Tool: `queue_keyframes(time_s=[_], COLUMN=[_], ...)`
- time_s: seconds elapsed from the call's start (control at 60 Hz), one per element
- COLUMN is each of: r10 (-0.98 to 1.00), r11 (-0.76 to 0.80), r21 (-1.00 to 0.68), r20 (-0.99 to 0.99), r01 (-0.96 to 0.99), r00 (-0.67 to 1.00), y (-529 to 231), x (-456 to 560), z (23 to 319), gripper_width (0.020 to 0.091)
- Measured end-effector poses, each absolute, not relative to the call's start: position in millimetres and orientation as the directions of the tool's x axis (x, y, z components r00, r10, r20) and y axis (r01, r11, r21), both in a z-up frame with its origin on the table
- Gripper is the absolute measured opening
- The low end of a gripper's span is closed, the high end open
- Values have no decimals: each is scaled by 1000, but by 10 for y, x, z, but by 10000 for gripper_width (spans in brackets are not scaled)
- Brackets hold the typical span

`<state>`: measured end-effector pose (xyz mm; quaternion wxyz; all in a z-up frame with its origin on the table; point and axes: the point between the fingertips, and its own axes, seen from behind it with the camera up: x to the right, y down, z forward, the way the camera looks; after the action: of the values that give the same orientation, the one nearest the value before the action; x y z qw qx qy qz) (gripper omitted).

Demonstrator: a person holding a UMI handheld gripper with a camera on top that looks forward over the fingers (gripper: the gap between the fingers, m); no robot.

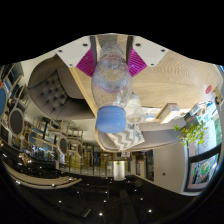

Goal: Pour water

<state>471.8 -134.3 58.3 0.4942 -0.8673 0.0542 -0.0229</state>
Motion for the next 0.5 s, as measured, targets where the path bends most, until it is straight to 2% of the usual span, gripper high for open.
queue_keyframes(time_s=[0.017, 0.083, 0.133, 0.15, 0.35, 0.5], r10=[-119, -124, -128, -127, -127, -147], r11=[-504, -505, -510, -510, -516, -507], r21=[-861, -861, -859, -858, -856, -862], r20=[-11, 9, 15, 16, 48, 83], r01=[-70, -56, -53, -51, -24, -3], r00=[993, 992, 992, 992, 991, 986], y=[-1337, -1324, -1323, -1321, -1359, -1306], x=[4722, 4732, 4724, 4717, 4664, 4578], z=[584, 580, 574, 574, 680, 921], gripper_width=[392, 365, 365, 336, 334, 333])
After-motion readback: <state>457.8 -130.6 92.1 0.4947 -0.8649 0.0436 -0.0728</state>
